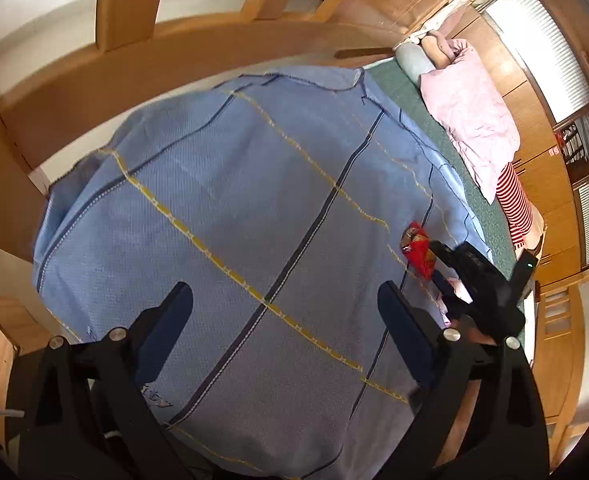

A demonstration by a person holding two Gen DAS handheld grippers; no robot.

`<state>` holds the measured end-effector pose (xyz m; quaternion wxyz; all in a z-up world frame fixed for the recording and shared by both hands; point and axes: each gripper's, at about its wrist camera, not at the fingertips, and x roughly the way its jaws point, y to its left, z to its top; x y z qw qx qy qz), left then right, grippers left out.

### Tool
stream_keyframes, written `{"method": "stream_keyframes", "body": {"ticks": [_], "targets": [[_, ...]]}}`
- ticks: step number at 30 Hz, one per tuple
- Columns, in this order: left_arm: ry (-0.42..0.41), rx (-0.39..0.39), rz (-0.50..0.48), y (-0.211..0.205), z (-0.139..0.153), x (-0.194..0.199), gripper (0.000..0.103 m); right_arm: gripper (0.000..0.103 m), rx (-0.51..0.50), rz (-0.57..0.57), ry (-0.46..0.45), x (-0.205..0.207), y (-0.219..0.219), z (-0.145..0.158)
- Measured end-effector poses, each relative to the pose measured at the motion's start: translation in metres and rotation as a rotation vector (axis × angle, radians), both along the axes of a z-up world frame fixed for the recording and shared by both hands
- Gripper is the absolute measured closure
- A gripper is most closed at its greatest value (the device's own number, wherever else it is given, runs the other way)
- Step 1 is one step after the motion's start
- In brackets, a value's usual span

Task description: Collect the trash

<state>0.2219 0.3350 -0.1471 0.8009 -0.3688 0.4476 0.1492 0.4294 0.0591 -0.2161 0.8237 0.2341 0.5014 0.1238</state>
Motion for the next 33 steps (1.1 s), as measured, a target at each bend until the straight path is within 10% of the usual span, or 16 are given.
{"method": "stream_keyframes", "body": {"ticks": [2, 10, 14, 19, 23, 26, 33], "targets": [[-0.005, -0.003, 0.003, 0.001, -0.001, -0.002, 0.01, 0.1, 0.016, 0.053, -0.032, -0.004, 0.005, 0.006], [0.02, -0.012, 0.023, 0.0, -0.007, -0.009, 0.01, 0.1, 0.158, 0.323, 0.051, -0.09, -0.003, 0.031], [0.048, -0.018, -0.018, -0.012, -0.015, -0.004, 0.01, 0.1, 0.041, 0.517, 0.075, -0.138, 0.007, 0.032], [0.094, -0.027, -0.075, -0.028, -0.028, 0.0, 0.01, 0.05, -0.053, 0.458, 0.0, -0.14, -0.026, 0.047], [0.107, -0.033, -0.112, -0.035, -0.031, 0.004, 0.01, 0.035, -0.24, 0.187, -0.182, -0.106, -0.073, 0.076], [0.114, -0.043, -0.153, -0.043, -0.034, 0.008, 0.01, 0.026, -0.463, 0.093, -0.265, -0.071, -0.084, 0.083], [0.127, -0.064, -0.179, -0.049, -0.037, 0.016, 0.009, 0.034, -0.733, 0.269, -0.119, -0.03, -0.064, 0.014]]}}
